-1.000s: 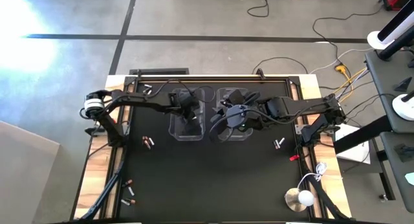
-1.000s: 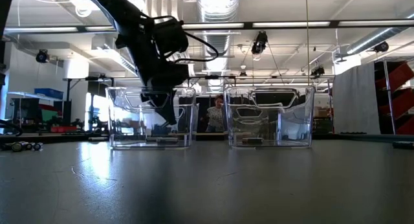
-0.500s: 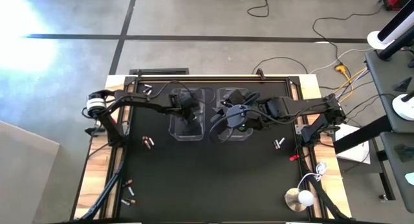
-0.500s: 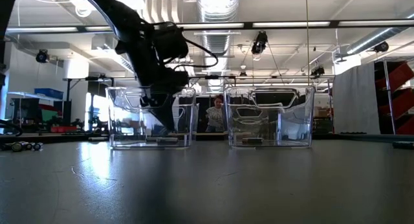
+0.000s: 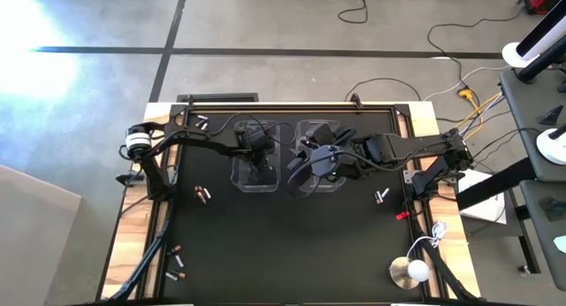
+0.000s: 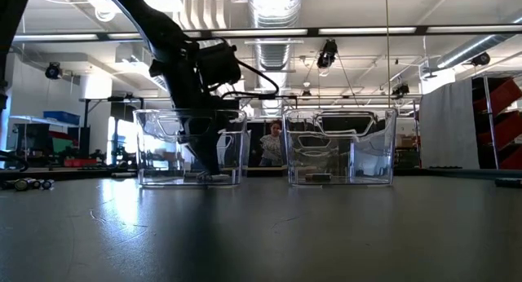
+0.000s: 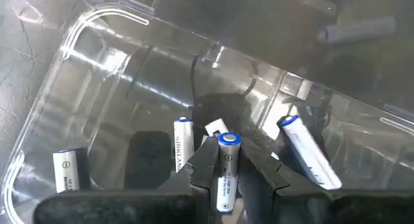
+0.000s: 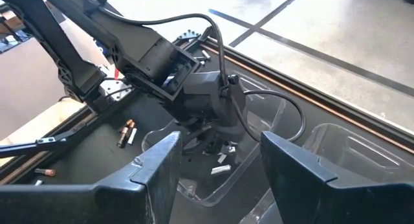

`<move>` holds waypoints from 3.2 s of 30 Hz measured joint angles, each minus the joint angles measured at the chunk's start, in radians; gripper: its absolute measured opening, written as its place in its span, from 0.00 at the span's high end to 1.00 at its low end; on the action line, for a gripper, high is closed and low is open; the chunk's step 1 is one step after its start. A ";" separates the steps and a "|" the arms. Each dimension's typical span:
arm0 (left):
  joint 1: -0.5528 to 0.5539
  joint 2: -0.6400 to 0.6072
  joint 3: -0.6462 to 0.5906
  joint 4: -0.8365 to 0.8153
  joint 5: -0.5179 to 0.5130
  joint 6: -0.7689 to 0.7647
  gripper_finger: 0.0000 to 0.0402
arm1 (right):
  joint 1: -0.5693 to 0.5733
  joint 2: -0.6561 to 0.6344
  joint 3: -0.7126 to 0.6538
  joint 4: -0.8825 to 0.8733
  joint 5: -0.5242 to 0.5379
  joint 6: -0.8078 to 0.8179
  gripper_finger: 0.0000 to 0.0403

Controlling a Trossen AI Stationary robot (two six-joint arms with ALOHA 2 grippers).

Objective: Sort batteries
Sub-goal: Put the white battery into the left transparent bin

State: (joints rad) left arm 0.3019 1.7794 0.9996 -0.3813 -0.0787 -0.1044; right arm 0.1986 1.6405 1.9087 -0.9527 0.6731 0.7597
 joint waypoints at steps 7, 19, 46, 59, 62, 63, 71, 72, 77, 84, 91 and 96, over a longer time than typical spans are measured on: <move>0.000 0.000 -0.002 -0.009 0.003 -0.017 0.86 | 0.000 0.000 0.000 -0.005 0.000 -0.001 0.50; 0.000 -0.128 -0.002 0.003 -0.007 -0.016 0.67 | -0.017 -0.010 0.000 -0.291 -0.065 0.287 0.50; -0.001 -0.589 -0.002 0.102 -0.017 -0.038 0.56 | -0.023 -0.281 -0.617 -0.481 -0.550 0.803 0.50; -0.002 -0.539 -0.006 0.101 -0.018 -0.038 0.56 | -0.020 -0.417 -1.023 -0.345 -0.622 1.234 0.50; -0.002 -0.530 -0.006 0.102 -0.018 -0.035 0.56 | -0.020 -0.416 -1.074 -0.325 -0.622 1.344 0.50; -0.002 -0.528 -0.006 0.102 -0.018 -0.034 0.56 | -0.018 -0.415 -1.088 -0.308 -0.622 1.381 0.50; -0.001 -0.525 -0.006 0.102 -0.019 0.013 0.56 | 0.013 -0.395 -1.177 -0.245 -0.603 1.611 0.50; -0.001 -0.525 -0.006 0.103 -0.020 0.023 0.56 | 0.011 -0.393 -1.185 -0.241 -0.603 1.613 0.50; -0.001 -0.525 -0.006 0.103 -0.020 0.044 0.56 | 0.008 -0.388 -1.235 -0.227 -0.619 1.627 0.50; 0.001 -0.525 -0.006 0.106 -0.034 0.067 0.56 | 0.006 -0.390 -1.325 -0.089 -0.615 1.631 0.50; 0.001 -0.525 -0.006 0.106 -0.045 0.064 0.56 | 0.006 -0.393 -1.381 -0.057 -0.617 1.622 0.51; 0.001 -0.525 -0.006 0.106 -0.045 0.059 0.56 | 0.006 -0.392 -1.384 -0.048 -0.598 1.601 0.58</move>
State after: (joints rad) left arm 0.3027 1.2545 0.9939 -0.2756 -0.1238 -0.0452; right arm 0.2050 1.2484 0.5247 -1.0010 0.0752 2.3610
